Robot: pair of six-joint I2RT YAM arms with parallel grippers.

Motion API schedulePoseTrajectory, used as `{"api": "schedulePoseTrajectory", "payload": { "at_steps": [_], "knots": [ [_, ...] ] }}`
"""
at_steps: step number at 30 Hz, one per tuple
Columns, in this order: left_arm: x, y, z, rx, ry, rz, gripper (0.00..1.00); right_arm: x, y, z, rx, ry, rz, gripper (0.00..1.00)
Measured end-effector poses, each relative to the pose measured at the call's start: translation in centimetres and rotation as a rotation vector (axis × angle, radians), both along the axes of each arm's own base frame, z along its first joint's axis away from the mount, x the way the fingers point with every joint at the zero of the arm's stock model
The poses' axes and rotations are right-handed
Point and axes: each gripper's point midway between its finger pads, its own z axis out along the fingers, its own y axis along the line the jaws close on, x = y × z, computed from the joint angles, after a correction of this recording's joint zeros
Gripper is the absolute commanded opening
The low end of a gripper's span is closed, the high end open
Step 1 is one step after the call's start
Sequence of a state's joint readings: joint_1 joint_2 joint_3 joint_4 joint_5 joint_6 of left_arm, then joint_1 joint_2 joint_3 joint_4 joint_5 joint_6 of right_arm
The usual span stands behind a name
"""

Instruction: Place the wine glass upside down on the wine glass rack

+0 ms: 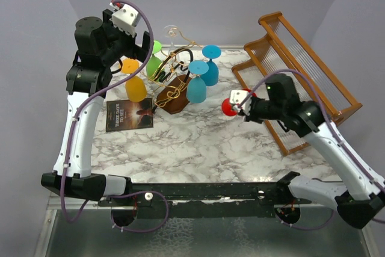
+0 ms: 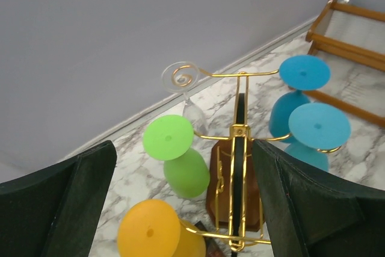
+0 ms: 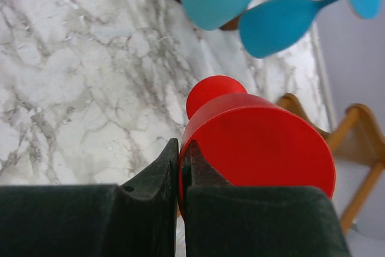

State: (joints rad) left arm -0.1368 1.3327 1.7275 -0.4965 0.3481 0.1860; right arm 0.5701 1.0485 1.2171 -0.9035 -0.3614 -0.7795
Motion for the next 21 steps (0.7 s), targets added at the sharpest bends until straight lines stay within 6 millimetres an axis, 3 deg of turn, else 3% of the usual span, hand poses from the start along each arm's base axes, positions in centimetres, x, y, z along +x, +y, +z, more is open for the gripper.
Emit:
{"api": "schedulePoseTrajectory", "payload": {
  "at_steps": [3, 6, 14, 21],
  "knots": [
    [0.1, -1.1, 0.3, -0.082, 0.022, -0.034, 0.95, 0.6, -1.8, 3.9, 0.064, -0.1, -0.068, 0.01],
    [0.0, -2.2, 0.4, -0.156, 0.05, -0.08, 0.93, 1.5, -2.0, 7.2, 0.105, -0.168, -0.094, 0.01],
    [-0.8, -5.0, 0.8, -0.35, 0.117, -0.204, 0.83, 5.0, -1.0, 14.4, 0.208, -0.342, -0.144, 0.01],
    [-1.4, -7.7, 1.4, -0.549, 0.211, -0.295, 0.82, 5.4, 1.3, 21.3, 0.393, -0.39, -0.101, 0.01]
  ]
}}
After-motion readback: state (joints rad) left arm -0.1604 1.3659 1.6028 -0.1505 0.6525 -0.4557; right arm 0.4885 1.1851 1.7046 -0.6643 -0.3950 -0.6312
